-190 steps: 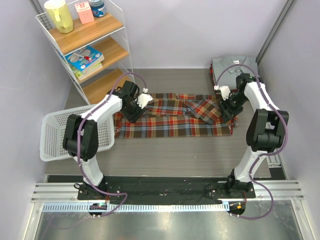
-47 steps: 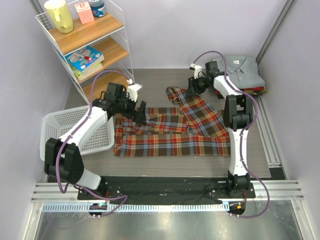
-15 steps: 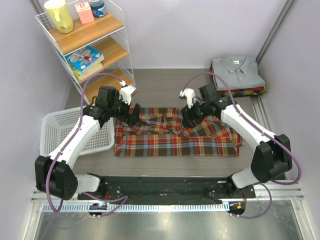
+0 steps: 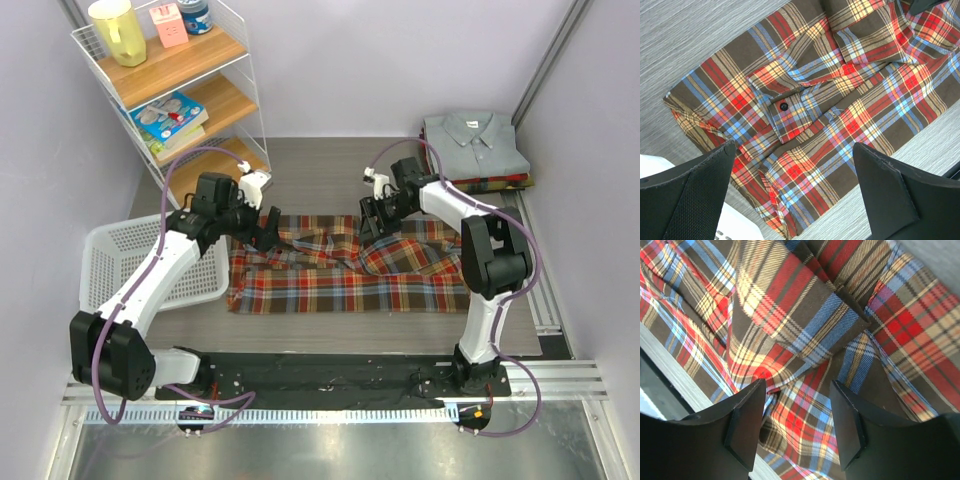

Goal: Fold and stack the long sleeve shirts
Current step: Fold the shirt

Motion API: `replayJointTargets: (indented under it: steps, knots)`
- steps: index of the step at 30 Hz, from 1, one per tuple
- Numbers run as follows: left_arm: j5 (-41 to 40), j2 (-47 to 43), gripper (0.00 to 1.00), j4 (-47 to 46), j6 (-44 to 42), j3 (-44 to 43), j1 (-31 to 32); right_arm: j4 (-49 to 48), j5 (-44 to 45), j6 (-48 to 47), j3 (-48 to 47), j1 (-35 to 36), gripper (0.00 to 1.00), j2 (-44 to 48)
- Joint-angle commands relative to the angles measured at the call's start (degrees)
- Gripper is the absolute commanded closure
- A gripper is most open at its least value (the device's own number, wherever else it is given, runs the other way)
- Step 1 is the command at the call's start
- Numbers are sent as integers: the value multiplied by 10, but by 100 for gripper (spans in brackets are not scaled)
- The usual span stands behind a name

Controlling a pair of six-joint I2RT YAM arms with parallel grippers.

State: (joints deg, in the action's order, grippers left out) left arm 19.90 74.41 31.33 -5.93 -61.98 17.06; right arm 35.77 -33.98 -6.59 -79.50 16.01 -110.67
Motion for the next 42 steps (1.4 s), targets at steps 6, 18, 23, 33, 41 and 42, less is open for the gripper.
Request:
replayJointTargets:
  steps: [6,18,23,33,41,42]
  knots:
    - [-5,-14,0,-32,20,12,-4,-56,-52,64,-18,2,41,-16]
    - [-7,-15,0,-50,28,6,-4,-70,-75,108,-47,5,77,-55]
    - [-7,-16,0,-56,30,10,-4,-86,-84,101,-20,45,99,-12]
    - [-14,-36,0,-47,21,17,-5,-93,-19,106,44,84,56,60]
    - [-12,-33,0,-59,26,14,-4,-92,1,135,45,26,39,52]
    - [-14,-33,0,-61,25,14,-5,-92,6,137,42,20,38,44]
